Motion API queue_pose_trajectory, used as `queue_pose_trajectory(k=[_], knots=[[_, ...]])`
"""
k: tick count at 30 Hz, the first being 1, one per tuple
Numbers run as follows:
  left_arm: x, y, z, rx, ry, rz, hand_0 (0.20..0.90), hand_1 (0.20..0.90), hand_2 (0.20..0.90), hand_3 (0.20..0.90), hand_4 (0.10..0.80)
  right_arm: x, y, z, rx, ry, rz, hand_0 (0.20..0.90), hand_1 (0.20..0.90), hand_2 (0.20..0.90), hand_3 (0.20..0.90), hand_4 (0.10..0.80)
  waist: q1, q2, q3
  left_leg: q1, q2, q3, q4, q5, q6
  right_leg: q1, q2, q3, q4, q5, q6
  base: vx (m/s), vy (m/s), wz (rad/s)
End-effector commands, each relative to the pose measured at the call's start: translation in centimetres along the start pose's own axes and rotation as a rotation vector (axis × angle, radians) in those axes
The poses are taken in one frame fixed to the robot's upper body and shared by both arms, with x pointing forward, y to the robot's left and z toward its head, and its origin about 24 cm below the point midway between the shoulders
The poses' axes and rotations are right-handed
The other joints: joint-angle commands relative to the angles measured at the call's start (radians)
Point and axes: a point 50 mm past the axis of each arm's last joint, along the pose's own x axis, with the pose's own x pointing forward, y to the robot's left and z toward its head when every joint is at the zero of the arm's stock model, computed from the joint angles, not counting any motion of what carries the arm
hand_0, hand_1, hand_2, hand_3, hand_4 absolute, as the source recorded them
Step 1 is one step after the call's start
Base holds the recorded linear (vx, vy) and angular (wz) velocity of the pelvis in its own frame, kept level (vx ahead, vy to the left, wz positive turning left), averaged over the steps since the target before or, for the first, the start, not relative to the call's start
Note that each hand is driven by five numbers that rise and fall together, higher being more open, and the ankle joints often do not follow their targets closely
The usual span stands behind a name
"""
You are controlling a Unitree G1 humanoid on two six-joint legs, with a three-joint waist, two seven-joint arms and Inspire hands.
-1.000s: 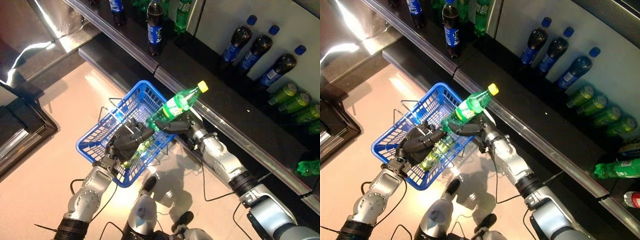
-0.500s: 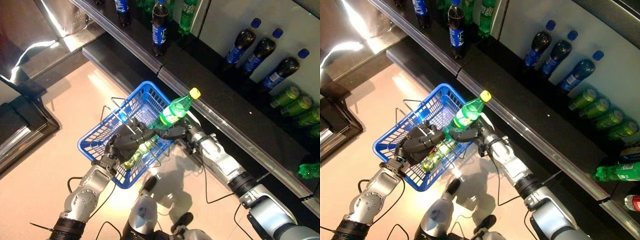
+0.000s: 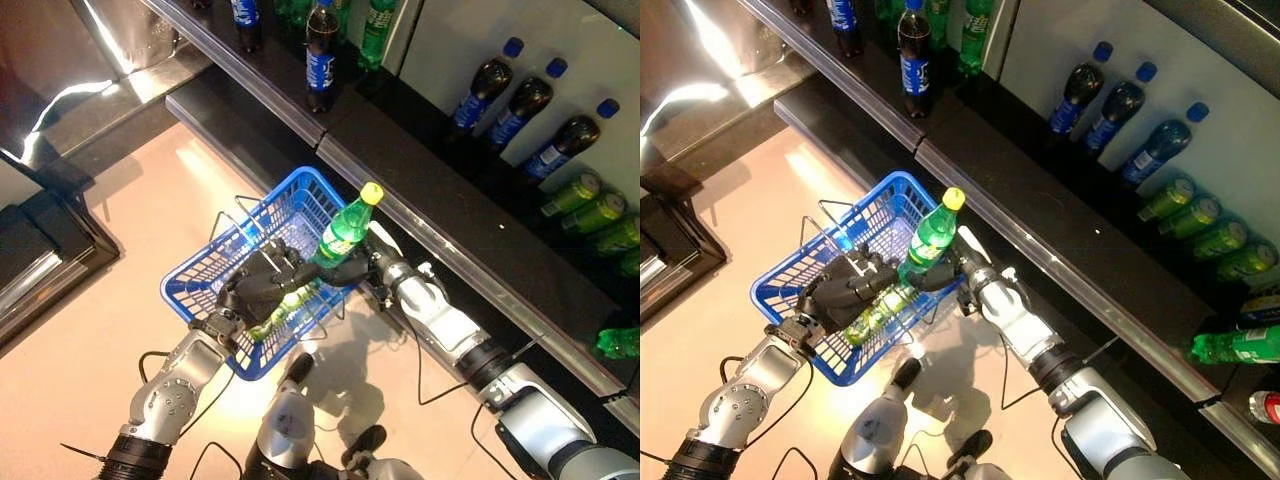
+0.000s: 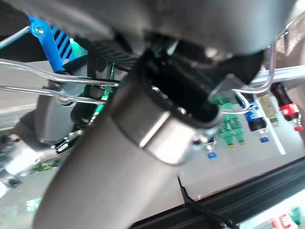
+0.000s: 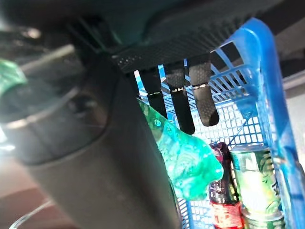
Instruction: Pick up the drink and place into the basket.
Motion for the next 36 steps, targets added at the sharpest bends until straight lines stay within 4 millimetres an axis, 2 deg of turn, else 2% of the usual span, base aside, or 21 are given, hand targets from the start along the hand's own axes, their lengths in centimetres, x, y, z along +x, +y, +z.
queue_pose_trajectory(k=[1, 15, 21, 36], knots=[[1.2, -12.1, 4.5, 0.046, -0.312, -0.775, 0.3, 0.3, 0.3, 0.2, 0.1, 1.0, 1.7, 4.0, -0.126, -0.181, 0.027, 0.3, 0.3, 0.3, 0.2, 0.1, -0.018, 0.012, -0.408, 0.038, -0.041, -0.031, -0.009, -0.072, -0.003, 0.015, 0.017, -0.034, -0.001, -0.007, -0.003, 0.0, 0.0, 0.0], [1.4, -13.2, 4.3, 0.072, -0.279, -0.866, 0.3, 0.3, 0.3, 0.2, 0.1, 1.9, 0.9, 4.0, -0.313, -0.089, 0.017, 0.3, 0.3, 0.3, 0.2, 0.1, -0.014, 0.008, -0.413, 0.042, -0.043, -0.04, -0.009, -0.074, -0.004, 0.019, 0.017, -0.038, 0.002, -0.01, -0.004, 0.0, -0.001, 0.03], [1.4, -13.5, 4.2, 0.076, -0.272, -0.89, 0.3, 0.3, 0.3, 0.2, 0.1, 2.1, 0.7, 4.6, -0.438, -0.093, 0.004, 0.3, 0.3, 0.3, 0.2, 0.1, -0.011, 0.006, -0.415, 0.043, -0.043, -0.041, -0.009, -0.073, -0.005, 0.019, 0.017, -0.037, 0.003, -0.01, -0.004, 0.0, 0.0, 0.0], [1.3, -14.3, 4.4, 0.1, -0.271, -0.952, 0.3, 0.3, 0.3, 0.2, 0.1, 2.5, 0.1, 4.5, -0.707, -0.046, -0.016, 0.3, 0.3, 0.3, 0.2, 0.1, -0.008, -0.002, -0.418, 0.042, -0.045, -0.044, -0.009, -0.075, -0.003, 0.017, 0.02, -0.031, 0.005, -0.013, -0.004, 0.0, 0.0, 0.0]])
